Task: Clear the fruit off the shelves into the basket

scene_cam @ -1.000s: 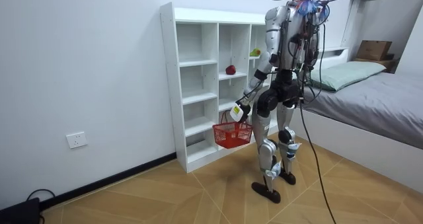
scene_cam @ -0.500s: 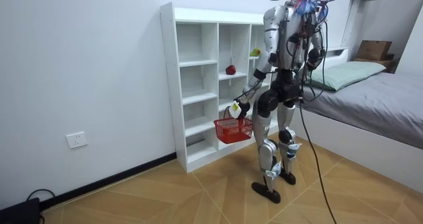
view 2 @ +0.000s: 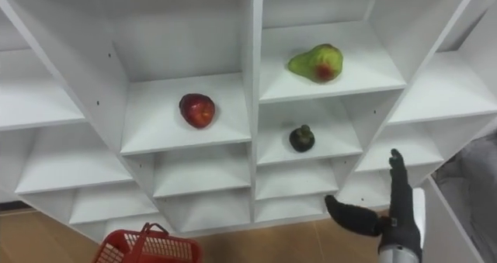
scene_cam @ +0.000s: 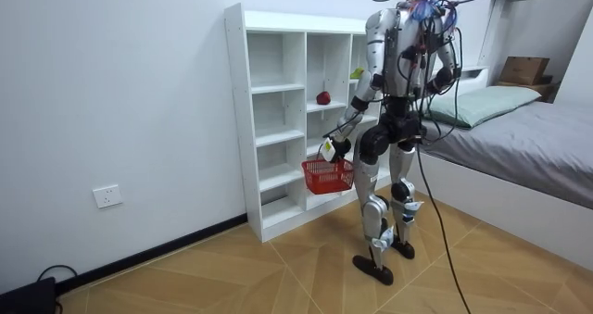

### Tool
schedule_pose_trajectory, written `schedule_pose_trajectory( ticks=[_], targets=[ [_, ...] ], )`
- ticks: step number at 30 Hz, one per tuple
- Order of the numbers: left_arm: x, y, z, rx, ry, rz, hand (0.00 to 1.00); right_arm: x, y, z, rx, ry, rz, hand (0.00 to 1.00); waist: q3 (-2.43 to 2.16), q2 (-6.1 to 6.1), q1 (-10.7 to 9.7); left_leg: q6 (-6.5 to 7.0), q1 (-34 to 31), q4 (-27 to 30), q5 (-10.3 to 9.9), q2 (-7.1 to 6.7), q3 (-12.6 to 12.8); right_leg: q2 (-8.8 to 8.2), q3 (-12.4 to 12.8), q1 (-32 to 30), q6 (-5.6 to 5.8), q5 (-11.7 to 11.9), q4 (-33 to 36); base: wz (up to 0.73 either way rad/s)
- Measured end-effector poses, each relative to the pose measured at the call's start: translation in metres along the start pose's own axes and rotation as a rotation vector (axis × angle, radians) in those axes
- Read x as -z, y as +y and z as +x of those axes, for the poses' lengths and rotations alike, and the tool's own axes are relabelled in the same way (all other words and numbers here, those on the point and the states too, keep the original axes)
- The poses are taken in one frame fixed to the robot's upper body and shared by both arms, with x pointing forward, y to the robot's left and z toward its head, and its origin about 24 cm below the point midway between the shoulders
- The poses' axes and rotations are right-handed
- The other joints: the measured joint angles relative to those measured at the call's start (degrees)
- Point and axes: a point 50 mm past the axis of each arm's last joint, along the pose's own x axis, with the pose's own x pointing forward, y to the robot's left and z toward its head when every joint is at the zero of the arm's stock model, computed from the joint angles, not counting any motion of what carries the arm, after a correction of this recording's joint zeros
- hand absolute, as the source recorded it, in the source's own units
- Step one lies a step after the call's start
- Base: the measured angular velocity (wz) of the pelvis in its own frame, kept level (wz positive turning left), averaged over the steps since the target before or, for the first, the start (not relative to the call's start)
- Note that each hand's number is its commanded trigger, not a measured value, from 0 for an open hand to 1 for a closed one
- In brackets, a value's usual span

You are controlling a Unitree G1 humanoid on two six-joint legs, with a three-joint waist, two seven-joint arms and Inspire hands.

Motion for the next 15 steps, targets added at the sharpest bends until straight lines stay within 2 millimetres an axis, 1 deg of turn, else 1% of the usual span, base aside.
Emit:
schedule_pose_trajectory(
  ticks=[1,3,5,7,8,9,12,15],
  targets=[
    [0.000,0.000,0.000,0.000,0.001,0.000,1.00,-0.004,0.000,0.001,0.005,-0.015,0.005,0.00,0.00,0.06,-0.02,0.00,-0.10,0.00,0.00,0.00,0.01,0.00,0.00,-0.12,0.00,0.00,0.05,-0.08],
    [0.002,0.000,0.000,-0.005,0.009,-0.001,1.00,-0.018,-0.001,0.003,0.023,-0.083,0.021,0.00,0.05,0.00,0.01,0.00,-0.34,-0.02,0.00,0.00,0.48,0.11,0.56,-0.79,0.00,0.01,0.86,-0.10],
    [0.004,0.001,-0.001,-0.011,0.017,-0.002,1.00,-0.025,-0.002,0.004,0.036,-0.119,0.029,0.00,0.11,-0.14,-0.02,0.00,-0.47,-0.03,0.00,0.00,0.52,0.11,0.61,-0.94,0.00,0.01,0.91,-0.03],
    [0.005,0.001,-0.001,-0.013,0.018,-0.002,1.00,-0.035,-0.003,0.004,0.046,-0.161,0.041,0.00,0.06,-0.13,-0.06,0.00,-1.02,-0.03,0.00,0.00,0.61,0.12,0.66,-1.70,0.01,0.02,0.81,0.00],
    [0.005,0.001,-0.001,-0.014,0.019,-0.001,1.00,-0.043,-0.004,0.004,0.051,-0.197,0.043,0.00,0.13,-0.10,-0.11,0.00,-1.25,-0.03,0.00,0.04,0.62,0.15,0.65,-1.94,-0.03,0.17,0.81,-0.03],
    [0.006,0.001,-0.001,-0.016,0.022,0.000,1.00,-0.049,-0.004,0.004,0.055,-0.232,0.028,0.00,0.10,-0.09,-0.11,0.00,-1.36,-0.03,0.00,0.11,0.68,0.22,0.65,-1.94,-0.08,0.35,0.82,-0.04],
    [0.007,-0.002,-0.001,-0.003,0.027,0.015,1.00,-0.062,-0.003,0.005,0.061,-0.303,0.011,0.00,0.09,-0.11,-0.07,0.00,-1.30,-0.03,0.00,0.19,0.87,0.27,0.65,-1.87,-0.12,0.39,0.82,0.00],
    [0.006,-0.004,-0.001,0.014,0.027,0.020,1.00,-0.070,-0.002,0.006,0.060,-0.350,-0.003,0.00,0.06,-0.14,-0.01,0.00,-1.30,-0.03,0.00,0.25,0.86,0.31,0.57,-1.82,-0.16,0.42,0.80,0.00]
  ],
)
